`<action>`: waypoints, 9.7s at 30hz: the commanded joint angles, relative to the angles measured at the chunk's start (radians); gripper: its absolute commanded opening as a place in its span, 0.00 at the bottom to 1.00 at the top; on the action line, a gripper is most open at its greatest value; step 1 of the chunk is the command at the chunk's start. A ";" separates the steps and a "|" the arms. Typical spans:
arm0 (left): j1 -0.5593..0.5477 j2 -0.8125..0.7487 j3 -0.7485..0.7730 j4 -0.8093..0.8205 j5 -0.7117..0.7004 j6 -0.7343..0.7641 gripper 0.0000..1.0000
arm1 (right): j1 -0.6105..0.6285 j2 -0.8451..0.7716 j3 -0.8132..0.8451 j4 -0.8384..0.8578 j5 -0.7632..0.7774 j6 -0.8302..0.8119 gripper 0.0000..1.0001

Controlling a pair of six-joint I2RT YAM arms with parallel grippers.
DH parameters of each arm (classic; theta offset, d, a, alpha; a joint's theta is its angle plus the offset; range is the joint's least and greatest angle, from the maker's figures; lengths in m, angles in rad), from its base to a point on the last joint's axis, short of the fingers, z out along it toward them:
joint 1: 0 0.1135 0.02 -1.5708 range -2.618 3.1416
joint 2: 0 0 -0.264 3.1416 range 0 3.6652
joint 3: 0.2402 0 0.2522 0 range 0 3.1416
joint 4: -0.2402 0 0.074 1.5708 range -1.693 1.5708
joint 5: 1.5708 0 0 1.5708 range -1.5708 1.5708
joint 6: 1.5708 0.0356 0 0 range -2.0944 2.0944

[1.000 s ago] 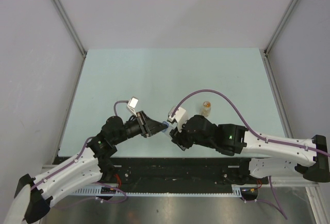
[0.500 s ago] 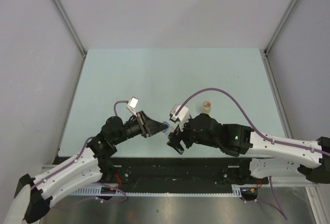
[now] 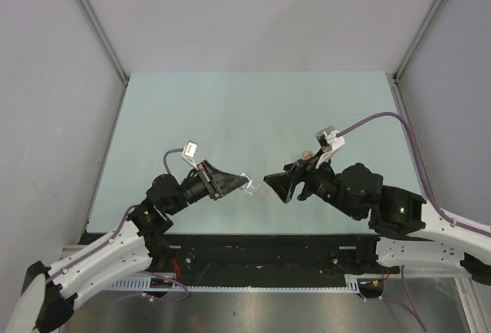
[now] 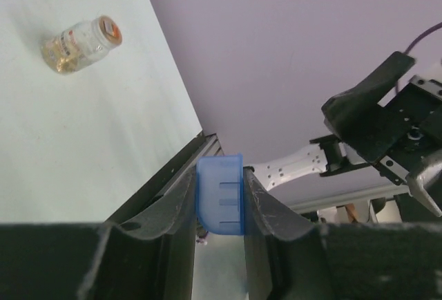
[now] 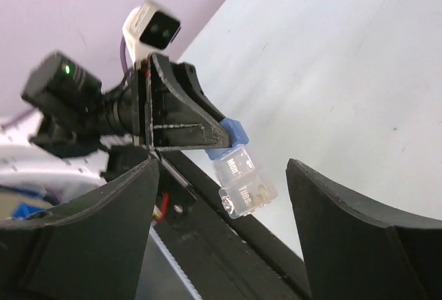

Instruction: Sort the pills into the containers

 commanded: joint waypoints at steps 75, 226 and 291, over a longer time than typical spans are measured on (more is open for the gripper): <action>-0.008 0.037 0.066 0.183 -0.110 -0.192 0.00 | -0.275 -0.039 -0.373 0.640 -0.469 0.537 0.51; -0.167 0.129 0.141 0.324 -0.170 -0.003 0.44 | -0.280 -0.103 -0.373 0.593 -0.344 0.581 0.00; -0.173 -0.113 0.112 -0.317 -0.308 0.357 1.00 | -0.553 0.064 -0.352 0.140 -0.696 0.231 0.00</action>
